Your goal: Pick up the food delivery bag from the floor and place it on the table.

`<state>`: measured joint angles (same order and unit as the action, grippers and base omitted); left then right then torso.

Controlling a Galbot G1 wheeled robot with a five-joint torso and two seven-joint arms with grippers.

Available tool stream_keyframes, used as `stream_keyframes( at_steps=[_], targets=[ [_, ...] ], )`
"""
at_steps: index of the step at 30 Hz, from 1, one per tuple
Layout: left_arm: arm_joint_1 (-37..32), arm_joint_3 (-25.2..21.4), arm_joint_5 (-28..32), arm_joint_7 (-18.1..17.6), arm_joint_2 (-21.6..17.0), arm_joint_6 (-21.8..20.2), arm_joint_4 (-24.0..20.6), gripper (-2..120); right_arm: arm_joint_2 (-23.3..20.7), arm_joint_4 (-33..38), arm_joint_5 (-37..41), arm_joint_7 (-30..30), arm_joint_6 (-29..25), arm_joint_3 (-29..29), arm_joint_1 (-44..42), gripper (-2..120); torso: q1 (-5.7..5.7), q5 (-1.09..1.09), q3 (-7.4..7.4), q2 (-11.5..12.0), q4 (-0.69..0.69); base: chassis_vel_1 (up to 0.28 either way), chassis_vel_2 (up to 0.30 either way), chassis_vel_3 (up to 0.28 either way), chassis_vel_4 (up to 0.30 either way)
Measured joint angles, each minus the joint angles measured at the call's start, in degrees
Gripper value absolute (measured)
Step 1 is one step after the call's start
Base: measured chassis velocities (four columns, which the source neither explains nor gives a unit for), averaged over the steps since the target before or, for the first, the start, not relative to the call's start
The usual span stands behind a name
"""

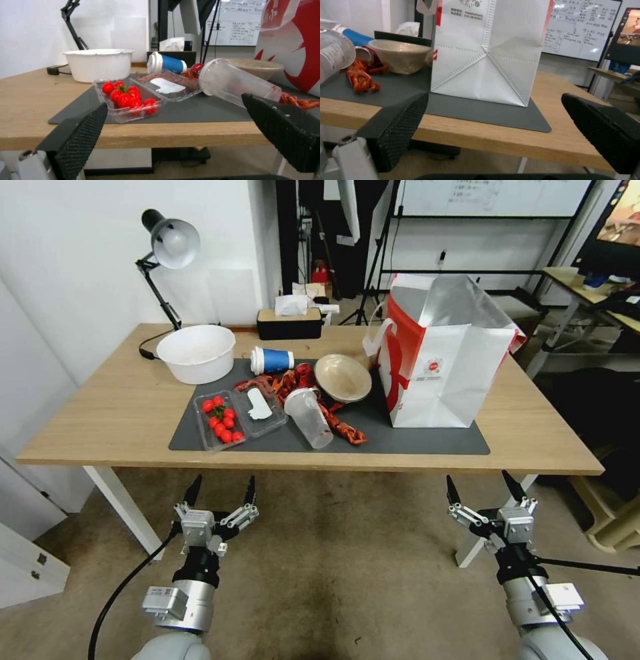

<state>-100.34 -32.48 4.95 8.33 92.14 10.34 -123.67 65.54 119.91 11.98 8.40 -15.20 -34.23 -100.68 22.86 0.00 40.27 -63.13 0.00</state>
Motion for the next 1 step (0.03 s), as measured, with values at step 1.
stream_keyframes(
  at_steps=[1],
  targets=[
    [0.00, 0.00, 0.00, 0.00, 0.00, 0.00, 0.00, 100, 0.00, 0.00, 0.00, 0.00, 0.00, 0.00, 0.00, 100, 0.00, 0.00, 0.00, 0.00, 0.00, 0.000, 0.000, 0.000, 0.000]
  ],
)
